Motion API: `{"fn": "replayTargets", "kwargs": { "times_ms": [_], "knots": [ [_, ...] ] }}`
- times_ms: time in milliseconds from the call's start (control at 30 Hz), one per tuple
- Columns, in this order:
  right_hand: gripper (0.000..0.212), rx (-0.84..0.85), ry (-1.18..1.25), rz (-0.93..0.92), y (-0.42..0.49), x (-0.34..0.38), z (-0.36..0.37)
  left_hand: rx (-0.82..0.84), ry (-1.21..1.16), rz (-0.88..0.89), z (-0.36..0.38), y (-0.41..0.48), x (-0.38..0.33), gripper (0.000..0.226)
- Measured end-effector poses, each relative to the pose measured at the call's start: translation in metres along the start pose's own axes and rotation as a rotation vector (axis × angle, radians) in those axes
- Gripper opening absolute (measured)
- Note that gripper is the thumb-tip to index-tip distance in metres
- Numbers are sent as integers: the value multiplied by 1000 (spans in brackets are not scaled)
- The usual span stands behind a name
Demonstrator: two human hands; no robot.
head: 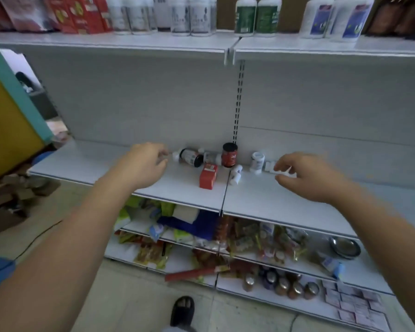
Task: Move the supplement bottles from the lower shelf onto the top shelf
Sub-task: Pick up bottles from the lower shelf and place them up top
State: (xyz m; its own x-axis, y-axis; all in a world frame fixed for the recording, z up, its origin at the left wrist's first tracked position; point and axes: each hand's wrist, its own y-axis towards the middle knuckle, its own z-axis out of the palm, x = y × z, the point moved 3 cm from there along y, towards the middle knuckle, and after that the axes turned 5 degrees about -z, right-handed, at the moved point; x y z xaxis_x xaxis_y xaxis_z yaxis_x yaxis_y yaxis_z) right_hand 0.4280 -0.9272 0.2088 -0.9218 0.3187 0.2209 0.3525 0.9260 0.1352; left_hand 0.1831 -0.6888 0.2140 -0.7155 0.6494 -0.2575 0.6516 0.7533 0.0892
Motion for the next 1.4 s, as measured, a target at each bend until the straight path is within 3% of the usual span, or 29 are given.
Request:
{"fn": "replayTargets", "kwargs": {
  "times_ms": [233, 367, 467, 533, 600, 733, 867, 1033, 1133, 1200, 1267, 1333, 1400],
  "knots": [
    [27, 32, 201, 127, 79, 28, 106, 33, -230, -174, 71, 62, 77, 35],
    [26, -54, 419, 271, 152, 44, 154, 43, -350, -196, 110, 118, 114, 36],
    [12, -148, 548, 402, 212, 56, 184, 100, -339, -160, 149, 169, 134, 40],
    [12, -176, 506, 404, 254, 63, 207, 172, -284, -129, 175, 202, 140, 46],
    [31, -166, 438, 359, 295, 66, 229, 242, -253, -119, 197, 231, 142, 52],
    [52, 15, 188, 276, 357, 71, 279, 312, -326, -132, 239, 279, 140, 58],
    [65, 129, -145, 188, 378, 80, 313, 253, -356, -72, 272, 302, 135, 54],
    [55, 135, -179, 255, 387, 67, 318, 66, -633, -190, 286, 307, 137, 25],
    [65, 141, 176, 382, 371, 66, 308, 132, -925, -341, 272, 290, 142, 35],
    [47, 43, 668, 517, 347, 72, 294, 243, -1266, -446, 253, 270, 143, 36],
    [19, -59, 1247, 609, 317, 83, 277, 336, -1506, -463, 226, 245, 141, 23],
    [18, -131, 1736, 696, 287, 93, 259, 358, -1697, -494, 194, 220, 136, 13],
    [24, -186, 2007, 720, 260, 104, 238, 354, -1794, -514, 164, 196, 127, 24]
  ]
}}
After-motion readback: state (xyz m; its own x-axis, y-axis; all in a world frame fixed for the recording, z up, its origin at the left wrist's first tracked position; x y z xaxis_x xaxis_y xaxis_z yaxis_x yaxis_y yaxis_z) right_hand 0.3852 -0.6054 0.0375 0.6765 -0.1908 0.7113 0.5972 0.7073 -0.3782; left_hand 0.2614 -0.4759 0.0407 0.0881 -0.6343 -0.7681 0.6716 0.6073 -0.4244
